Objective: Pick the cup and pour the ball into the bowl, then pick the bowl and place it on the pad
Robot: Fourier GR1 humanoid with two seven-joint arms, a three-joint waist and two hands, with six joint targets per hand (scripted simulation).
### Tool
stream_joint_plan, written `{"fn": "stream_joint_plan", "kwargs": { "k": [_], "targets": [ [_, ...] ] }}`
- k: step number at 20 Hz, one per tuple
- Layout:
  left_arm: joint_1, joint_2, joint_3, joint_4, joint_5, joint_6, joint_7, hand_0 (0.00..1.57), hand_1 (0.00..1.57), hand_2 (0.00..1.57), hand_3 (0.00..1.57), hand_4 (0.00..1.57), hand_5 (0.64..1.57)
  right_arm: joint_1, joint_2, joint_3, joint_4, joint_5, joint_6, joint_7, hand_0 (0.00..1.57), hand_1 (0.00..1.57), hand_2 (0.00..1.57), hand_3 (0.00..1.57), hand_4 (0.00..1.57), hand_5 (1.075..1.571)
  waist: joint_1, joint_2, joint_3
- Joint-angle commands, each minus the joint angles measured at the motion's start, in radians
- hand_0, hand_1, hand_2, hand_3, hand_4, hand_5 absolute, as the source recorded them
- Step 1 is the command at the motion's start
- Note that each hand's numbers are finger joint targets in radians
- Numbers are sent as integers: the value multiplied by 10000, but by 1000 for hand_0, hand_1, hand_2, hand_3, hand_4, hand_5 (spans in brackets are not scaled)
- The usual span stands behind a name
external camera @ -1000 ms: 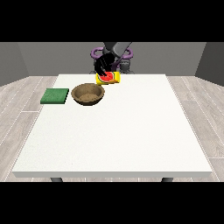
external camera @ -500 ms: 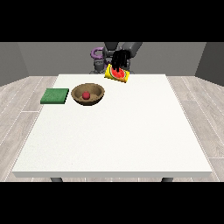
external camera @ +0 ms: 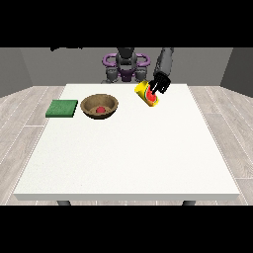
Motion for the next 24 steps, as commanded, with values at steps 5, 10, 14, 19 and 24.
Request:
{"fn": "stream_joint_plan", "kwargs": {
  "k": [5, 10, 14, 19, 24],
  "targets": [
    [525, -1761, 2161, -2212, 5168, -2744, -2356, 1371, 1371, 1571, 1571, 993, 1571, 119, 195, 43, -526, 41, -198, -56, 0, 0, 0, 0, 459, 1564, 532, 584, -180],
    [596, -1314, 3449, -3021, 7956, -6248, -3776, 409, 409, 0, 0, 262, 1569, 66, 592, 134, -805, 281, -869, 81, 0, 0, 0, 0, 528, 1564, 1612, 1148, -46],
    [411, 30, 4441, -2440, 9136, -8468, -4664, 0, 0, 0, 0, 0, 1559, -180, 840, 593, -1804, 832, -1392, 109, 0, 0, 0, 0, 499, 1566, 1346, 2370, 28],
    [37, 1935, 4969, -1638, 9626, -10166, -3778, 0, 0, 0, 0, 0, 1540, -484, 957, 701, -1446, 1071, -1713, 189, 0, 0, 0, 0, 493, 1568, 1216, 2628, 66],
    [-1379, 3377, 5029, -1813, 9639, -10236, -2066, 0, 0, 0, 0, 0, 1515, -439, 1585, 1182, 82, 1649, -1787, -739, 0, 0, 0, 0, 477, 1570, 1353, 2658, 82]
  ]
}}
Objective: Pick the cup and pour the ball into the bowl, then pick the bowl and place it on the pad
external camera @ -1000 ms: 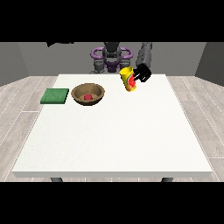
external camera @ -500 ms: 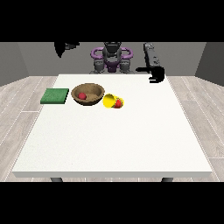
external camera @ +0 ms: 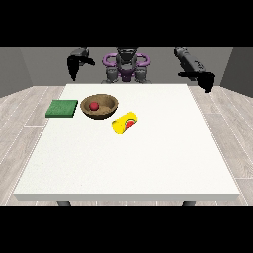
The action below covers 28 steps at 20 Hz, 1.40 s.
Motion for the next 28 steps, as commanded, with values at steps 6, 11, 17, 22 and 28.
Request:
{"fn": "stream_joint_plan", "kwargs": {
  "k": [6, 11, 17, 22, 28],
  "targets": [
    [-1667, 2278, 222, -525, 271, -660, 2173, 0, 0, 0, 0, 0, 1523, -364, 529, -355, 3540, -317, 802, -2336, 0, 0, 0, 0, 415, 1570, 87, 475, 30],
    [-1829, 2613, 101, -883, 297, -659, 2910, 0, 0, 0, 0, 0, 1541, -564, 285, -583, 5607, -132, 1388, -3433, 0, 0, 0, 0, 332, 1571, -41, 231, 25],
    [-2259, 3130, 268, -1373, 661, -797, 3660, 0, 0, 0, 0, 0, 1542, -1673, -411, -1300, 7936, -656, 1991, -3635, 0, 0, 0, 0, 307, 1568, 236, 211, 25],
    [-2507, 2947, 126, -1762, 829, -500, 4256, 0, 0, 0, 0, 0, 1540, -2384, -168, -1447, 9405, -613, 1556, -3890, 0, 0, 0, 0, 404, 1570, 246, 34, 25],
    [-2889, 3631, 476, -1749, 1315, -1115, 4431, 0, 0, 0, 0, 0, 1528, -3001, -312, -1645, 10194, -548, 1387, -4545, 0, 0, 0, 0, 376, 1571, 573, 848, 22]
  ]
}}
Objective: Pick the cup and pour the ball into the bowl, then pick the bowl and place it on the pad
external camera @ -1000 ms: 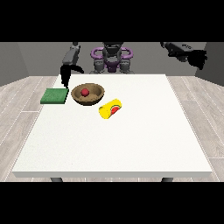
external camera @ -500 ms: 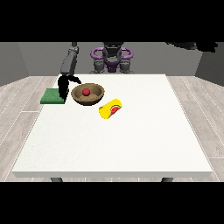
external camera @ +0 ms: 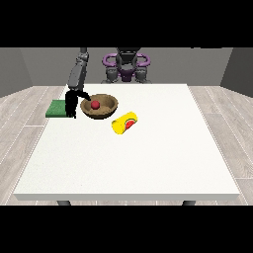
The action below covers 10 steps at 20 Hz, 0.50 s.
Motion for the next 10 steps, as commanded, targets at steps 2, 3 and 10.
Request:
{"fn": "stream_joint_plan", "kwargs": {
  "k": [2, 3, 10],
  "targets": [
    [-34, -311, -168, -658, 0, 381, 34, 0, 0, 0, 0, 0, 1531, -228, 356, 58, 1168, 263, -270, -699, 0, 0, 0, 0, 338, 1569, 244, 389, 115],
    [-170, 151, 31, -597, 422, -236, 465, 0, 0, 0, 0, 0, 1529, -196, 155, -264, 1359, 44, -148, -890, 0, 0, 0, 0, 311, 1568, 610, 528, 118],
    [-734, 260, 9, -565, 349, 72, 442, 0, 0, 0, 0, 0, 1539, -577, 490, 97, 815, 321, -735, -537, 0, 0, 0, 0, 385, 1570, 451, 826, 111]
  ]
}}
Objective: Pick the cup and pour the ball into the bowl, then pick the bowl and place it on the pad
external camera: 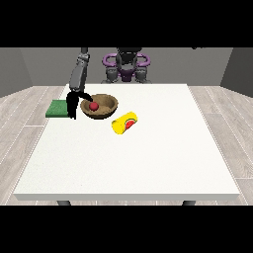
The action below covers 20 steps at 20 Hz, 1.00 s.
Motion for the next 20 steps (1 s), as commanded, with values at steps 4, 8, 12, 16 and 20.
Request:
{"fn": "stream_joint_plan", "kwargs": {
  "k": [4, 8, 12, 16, 20],
  "targets": [
    [-439, -147, -264, -107, 83, -37, 238, 0, 0, 0, 0, 0, 1533, -590, 951, 444, 387, 512, -1303, 563, 0, 0, 0, 0, 436, 1570, 657, 516, 315],
    [-667, 275, 15, 274, 461, -550, 383, 0, 0, 0, 0, 0, 1538, -775, 1105, 438, 386, 665, -2022, 949, 0, 0, 0, 0, 416, 1570, 925, 614, 311],
    [-1011, 259, -56, 154, 357, -110, 598, 0, 0, 0, 0, 0, 1537, -459, 992, 588, 629, 1093, -2555, 1456, 1571, 1571, 1571, 861, 868, 1421, 731, 658, 312],
    [-783, 480, 45, 440, 419, -568, 392, 0, 0, 0, 0, 0, 1546, 88, 507, 944, 162, 2147, -3572, 1661, 1571, 1571, 1571, 1571, 1160, 1432, 845, 471, 289],
    [-250, 454, 152, 1323, 207, -562, 84, 0, 0, 0, 0, 0, 1546, 224, 90, 1844, -772, 3272, -4210, 3138, 1571, 1571, 1571, 1571, 1167, 1473, 418, -452, 276]
  ]
}}
